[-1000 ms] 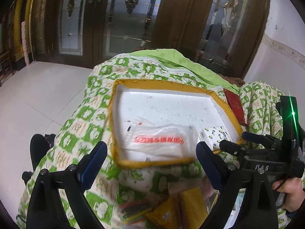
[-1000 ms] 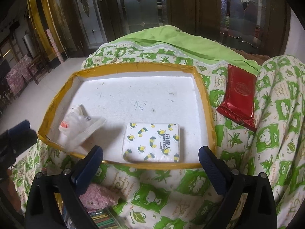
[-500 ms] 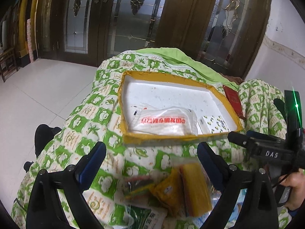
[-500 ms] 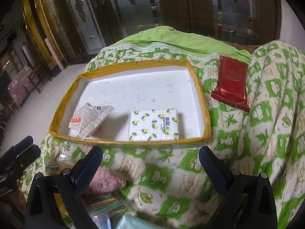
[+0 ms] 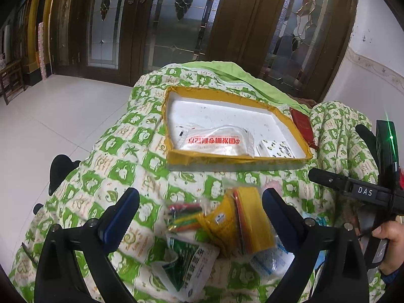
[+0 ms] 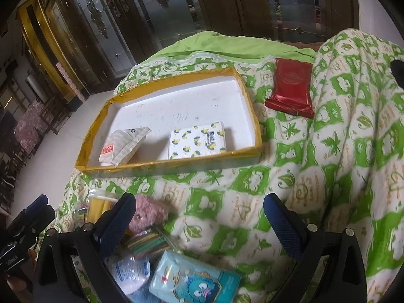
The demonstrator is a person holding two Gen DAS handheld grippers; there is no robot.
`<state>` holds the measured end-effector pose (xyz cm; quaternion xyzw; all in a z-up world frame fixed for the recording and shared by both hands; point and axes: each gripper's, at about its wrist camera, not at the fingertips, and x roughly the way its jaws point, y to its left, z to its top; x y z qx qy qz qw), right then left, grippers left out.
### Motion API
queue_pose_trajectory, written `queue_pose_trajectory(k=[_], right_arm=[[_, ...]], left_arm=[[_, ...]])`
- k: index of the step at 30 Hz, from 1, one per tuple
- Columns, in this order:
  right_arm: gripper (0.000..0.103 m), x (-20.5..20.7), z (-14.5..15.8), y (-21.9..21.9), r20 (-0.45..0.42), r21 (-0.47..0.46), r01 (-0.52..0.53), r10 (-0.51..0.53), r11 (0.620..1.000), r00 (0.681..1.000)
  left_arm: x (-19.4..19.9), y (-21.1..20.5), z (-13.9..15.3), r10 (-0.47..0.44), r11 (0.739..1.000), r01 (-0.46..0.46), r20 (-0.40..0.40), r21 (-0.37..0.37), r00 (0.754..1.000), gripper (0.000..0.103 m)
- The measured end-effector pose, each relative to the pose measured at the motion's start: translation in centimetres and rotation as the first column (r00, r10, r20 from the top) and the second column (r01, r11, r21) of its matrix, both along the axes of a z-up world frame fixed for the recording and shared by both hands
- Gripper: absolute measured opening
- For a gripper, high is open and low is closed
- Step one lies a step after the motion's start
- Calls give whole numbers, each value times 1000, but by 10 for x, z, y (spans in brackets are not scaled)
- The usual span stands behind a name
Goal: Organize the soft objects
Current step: 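Move both tools back toward the remaining pile of items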
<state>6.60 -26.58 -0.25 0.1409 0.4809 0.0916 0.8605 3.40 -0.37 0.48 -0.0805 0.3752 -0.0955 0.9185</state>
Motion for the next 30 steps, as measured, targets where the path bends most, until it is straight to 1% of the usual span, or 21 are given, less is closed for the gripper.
queue_pose_trajectory(k=[6, 19, 26, 30], right_arm=[[102, -8, 0, -1, -7, 4, -5, 5, 1000, 1000], [102, -29, 0, -14, -42, 28, -26, 27, 999, 999], [100, -47, 2, -4, -76, 13, -66, 67, 998, 995], [99, -56, -1, 1, -102, 3, -77, 77, 997, 992]], left_arm=[[-8, -5, -3, -17, 1000, 17, -14, 7, 1000, 97], [-16, -36, -6, -107, 992, 108, -21, 58, 994, 97], [-19, -47, -8, -134, 987, 136, -22, 87, 991, 98], [-19, -48, -10, -139, 986, 141, -32, 87, 990, 97]])
